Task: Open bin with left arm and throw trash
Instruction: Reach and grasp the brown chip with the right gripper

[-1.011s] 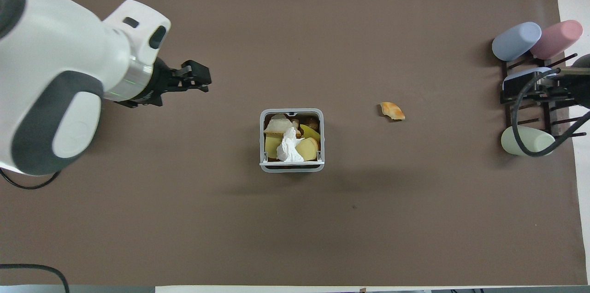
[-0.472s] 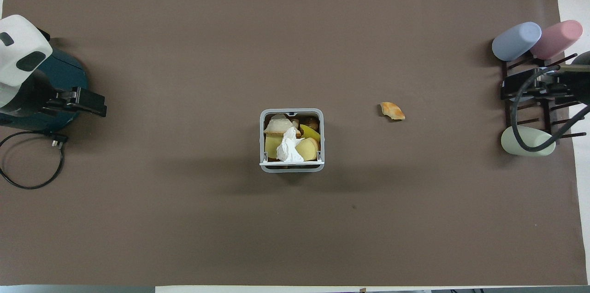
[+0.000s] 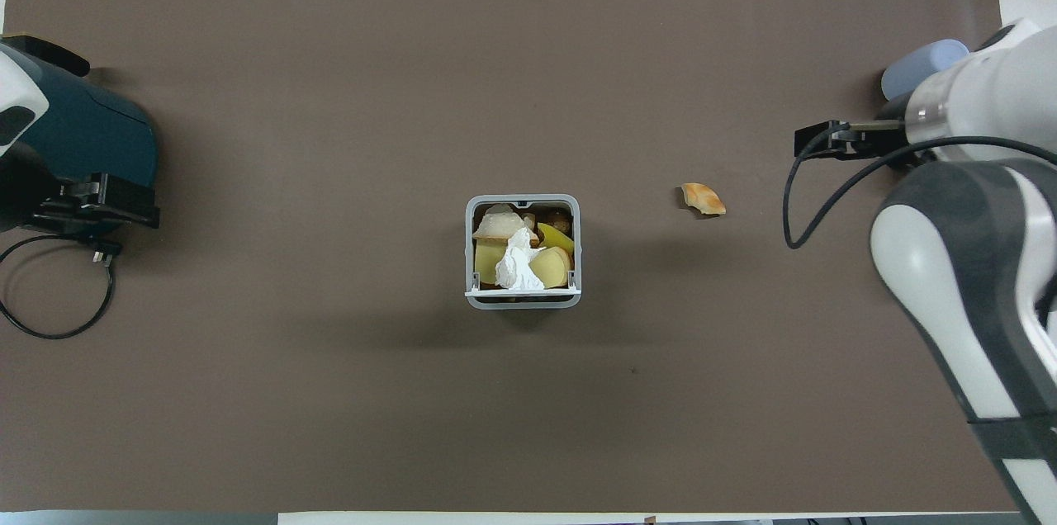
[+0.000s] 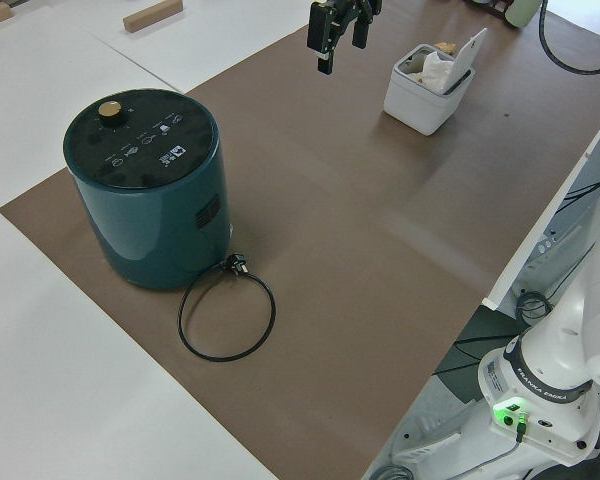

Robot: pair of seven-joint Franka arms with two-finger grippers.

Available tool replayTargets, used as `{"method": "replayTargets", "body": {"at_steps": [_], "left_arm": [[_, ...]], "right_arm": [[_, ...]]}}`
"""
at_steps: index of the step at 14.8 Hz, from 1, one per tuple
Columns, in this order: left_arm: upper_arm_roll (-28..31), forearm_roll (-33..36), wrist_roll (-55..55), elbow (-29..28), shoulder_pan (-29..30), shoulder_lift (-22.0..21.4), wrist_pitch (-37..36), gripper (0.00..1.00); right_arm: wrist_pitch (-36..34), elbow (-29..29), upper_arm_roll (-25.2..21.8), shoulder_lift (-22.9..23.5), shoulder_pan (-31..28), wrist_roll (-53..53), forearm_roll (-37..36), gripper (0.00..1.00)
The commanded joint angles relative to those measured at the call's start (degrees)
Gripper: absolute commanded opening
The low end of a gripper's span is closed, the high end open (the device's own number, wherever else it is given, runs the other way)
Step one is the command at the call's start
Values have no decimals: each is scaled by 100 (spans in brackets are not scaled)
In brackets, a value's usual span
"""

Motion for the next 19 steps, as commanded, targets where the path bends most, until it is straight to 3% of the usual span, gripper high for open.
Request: {"method": "replayTargets", "body": {"at_steps": [1, 9, 13, 19], "left_arm": [[793, 144, -126, 520, -947, 146, -509, 100], [803, -13, -161, 205, -967, 155, -10, 100], [811, -32, -170, 231, -949, 208, 35, 100], [803, -32, -161, 205, -914, 182, 35, 100]], "right_arm": [[438, -272, 17, 38, 33, 35, 49, 100], [2222, -1440, 26, 285, 252, -782, 67, 100], [2618, -1546, 26, 636, 595, -958, 67, 100], [3269, -1740, 26, 1022, 649, -1520, 67, 99]]}}
